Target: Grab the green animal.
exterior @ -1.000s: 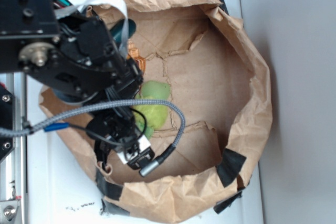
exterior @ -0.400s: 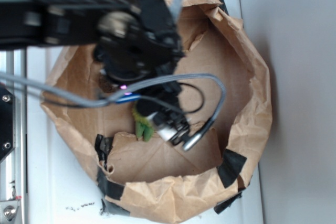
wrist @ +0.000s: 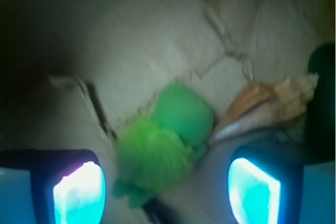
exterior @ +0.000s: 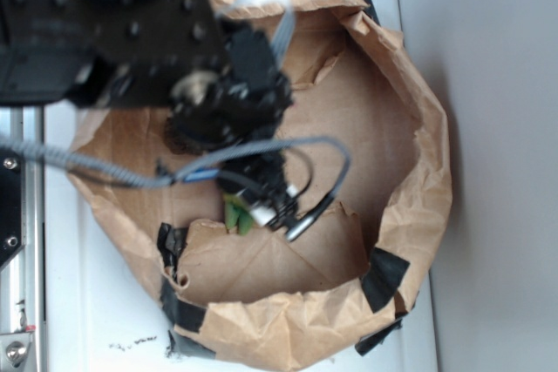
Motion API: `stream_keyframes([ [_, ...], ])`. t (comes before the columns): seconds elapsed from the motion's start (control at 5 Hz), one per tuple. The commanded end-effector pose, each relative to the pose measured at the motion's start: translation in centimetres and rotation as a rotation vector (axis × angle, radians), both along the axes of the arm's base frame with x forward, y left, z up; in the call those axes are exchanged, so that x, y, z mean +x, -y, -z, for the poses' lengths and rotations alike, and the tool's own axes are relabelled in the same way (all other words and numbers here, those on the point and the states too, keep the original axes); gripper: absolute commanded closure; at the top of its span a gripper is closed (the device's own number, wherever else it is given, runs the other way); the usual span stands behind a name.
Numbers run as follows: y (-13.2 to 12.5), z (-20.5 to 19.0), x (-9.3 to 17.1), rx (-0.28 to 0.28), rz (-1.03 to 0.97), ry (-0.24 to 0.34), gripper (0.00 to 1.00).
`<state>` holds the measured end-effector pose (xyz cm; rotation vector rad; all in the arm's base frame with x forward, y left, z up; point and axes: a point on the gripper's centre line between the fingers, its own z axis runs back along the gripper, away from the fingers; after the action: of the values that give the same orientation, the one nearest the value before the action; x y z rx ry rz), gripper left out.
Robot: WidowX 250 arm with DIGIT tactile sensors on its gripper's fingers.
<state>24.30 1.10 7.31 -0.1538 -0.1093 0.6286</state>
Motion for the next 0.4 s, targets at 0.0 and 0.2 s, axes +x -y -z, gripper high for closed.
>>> stream_keyframes([
  [0.0, 1.9, 2.7, 2.3, 0.079, -0.002, 0.013, 0.00],
  [0.2, 1.9, 4.8, 2.7, 0.127, 0.019, -0.008, 0.00],
])
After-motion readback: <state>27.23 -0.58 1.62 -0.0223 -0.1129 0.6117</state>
